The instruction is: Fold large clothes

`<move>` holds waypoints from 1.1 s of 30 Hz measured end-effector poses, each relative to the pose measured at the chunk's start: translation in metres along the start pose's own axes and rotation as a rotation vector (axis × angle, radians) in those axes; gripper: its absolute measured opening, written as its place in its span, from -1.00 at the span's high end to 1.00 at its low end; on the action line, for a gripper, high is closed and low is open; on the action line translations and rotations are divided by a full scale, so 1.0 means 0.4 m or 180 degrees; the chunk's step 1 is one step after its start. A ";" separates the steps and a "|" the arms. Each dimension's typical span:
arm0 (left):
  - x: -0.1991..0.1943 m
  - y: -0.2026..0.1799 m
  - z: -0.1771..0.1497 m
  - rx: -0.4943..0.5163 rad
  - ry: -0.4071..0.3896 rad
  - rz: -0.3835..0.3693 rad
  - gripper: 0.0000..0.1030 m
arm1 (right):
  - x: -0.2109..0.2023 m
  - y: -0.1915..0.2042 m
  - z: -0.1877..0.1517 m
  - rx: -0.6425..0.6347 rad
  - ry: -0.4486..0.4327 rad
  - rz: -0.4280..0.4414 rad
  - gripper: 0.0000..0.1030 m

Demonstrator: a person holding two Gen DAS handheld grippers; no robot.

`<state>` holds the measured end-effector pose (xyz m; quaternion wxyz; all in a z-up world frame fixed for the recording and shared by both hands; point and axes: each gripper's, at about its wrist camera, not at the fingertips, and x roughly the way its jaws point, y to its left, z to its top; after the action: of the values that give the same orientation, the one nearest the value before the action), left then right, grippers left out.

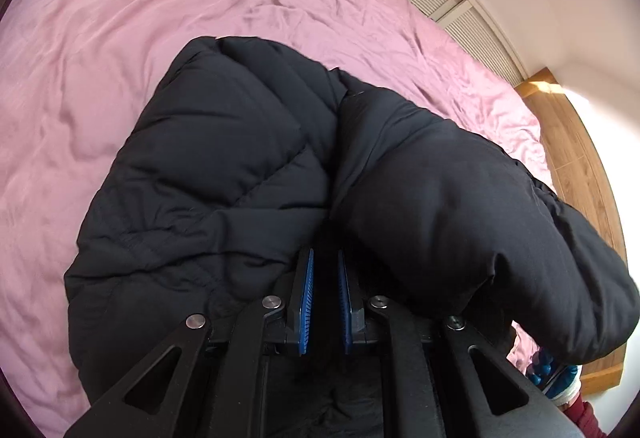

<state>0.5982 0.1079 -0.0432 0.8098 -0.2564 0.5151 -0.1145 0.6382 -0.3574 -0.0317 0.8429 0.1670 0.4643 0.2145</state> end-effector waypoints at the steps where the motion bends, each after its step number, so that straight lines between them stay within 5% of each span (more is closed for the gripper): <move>1: -0.012 0.017 -0.016 -0.0054 -0.0009 0.0015 0.78 | -0.006 -0.008 -0.016 0.0023 0.0033 -0.0024 0.66; 5: -0.087 0.050 -0.027 -0.0139 -0.0155 0.0149 0.79 | -0.050 -0.038 -0.053 0.0039 0.0140 -0.0178 0.66; 11: -0.164 -0.072 -0.004 0.0392 -0.0301 0.0179 0.68 | -0.173 -0.016 -0.021 -0.0177 -0.0008 -0.0450 0.57; 16: -0.136 -0.237 0.017 0.0840 -0.0332 0.0060 0.21 | -0.171 0.087 0.060 -0.0533 -0.0089 -0.0448 0.04; 22: -0.004 -0.349 0.018 0.1110 -0.0226 0.0105 -0.03 | -0.047 0.200 0.104 -0.0924 0.0073 -0.0401 -0.21; 27: 0.091 -0.326 -0.036 0.1290 -0.0134 0.0543 -0.10 | 0.048 0.206 0.032 -0.1241 0.0331 -0.0601 -0.32; 33: 0.148 -0.218 -0.108 0.1210 -0.0106 0.0692 -0.10 | 0.114 0.142 -0.091 -0.1185 0.0490 -0.0662 -0.45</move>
<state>0.5927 -0.0051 -0.0569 0.8595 -0.0440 0.4955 -0.1173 0.6173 -0.2824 -0.0554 0.8389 -0.0571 0.4943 0.2204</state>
